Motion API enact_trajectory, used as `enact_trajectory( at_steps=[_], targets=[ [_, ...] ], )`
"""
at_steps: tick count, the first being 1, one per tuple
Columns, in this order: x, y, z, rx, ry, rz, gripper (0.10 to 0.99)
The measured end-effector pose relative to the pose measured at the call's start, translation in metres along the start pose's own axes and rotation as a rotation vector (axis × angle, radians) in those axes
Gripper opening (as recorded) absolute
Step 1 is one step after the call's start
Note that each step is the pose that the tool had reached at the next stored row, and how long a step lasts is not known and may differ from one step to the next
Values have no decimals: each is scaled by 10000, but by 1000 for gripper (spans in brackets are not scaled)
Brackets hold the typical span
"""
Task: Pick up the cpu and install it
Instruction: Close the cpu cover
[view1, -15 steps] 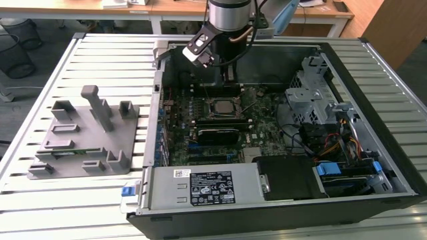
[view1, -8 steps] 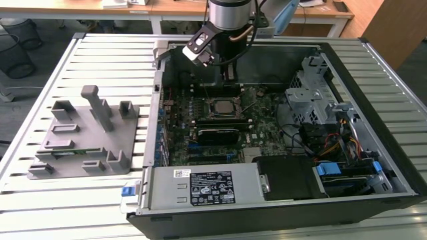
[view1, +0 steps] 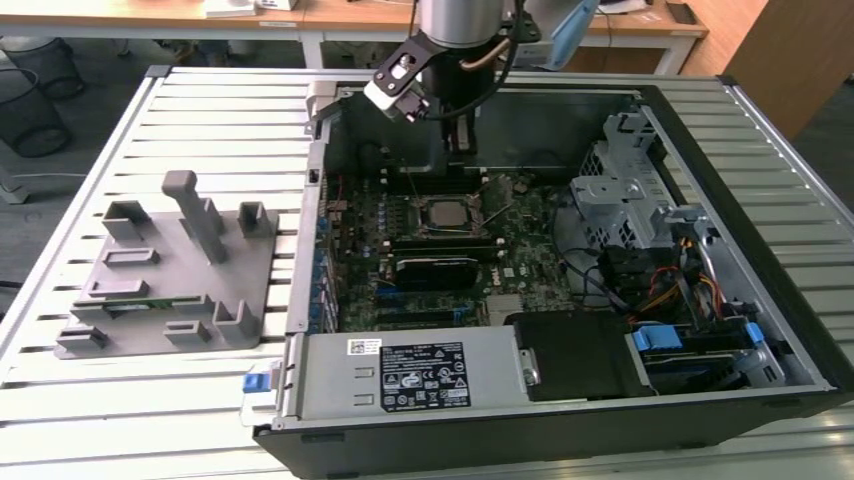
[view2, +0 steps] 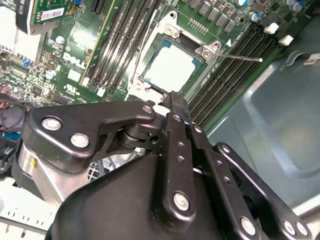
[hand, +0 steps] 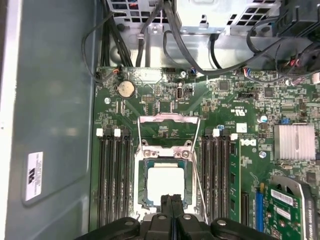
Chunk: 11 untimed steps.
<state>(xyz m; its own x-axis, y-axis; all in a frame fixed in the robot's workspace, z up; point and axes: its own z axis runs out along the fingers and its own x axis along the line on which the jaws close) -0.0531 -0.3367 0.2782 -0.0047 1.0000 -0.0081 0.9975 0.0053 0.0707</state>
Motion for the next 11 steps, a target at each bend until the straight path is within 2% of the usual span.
enact_trajectory(
  at_steps=[3,7,11],
  targets=[
    [-3,4,-52,0,1,-1,106],
    [-37,6,-54,-1,2,0,106],
    [-45,43,-53,29,0,0,106]
  ],
)
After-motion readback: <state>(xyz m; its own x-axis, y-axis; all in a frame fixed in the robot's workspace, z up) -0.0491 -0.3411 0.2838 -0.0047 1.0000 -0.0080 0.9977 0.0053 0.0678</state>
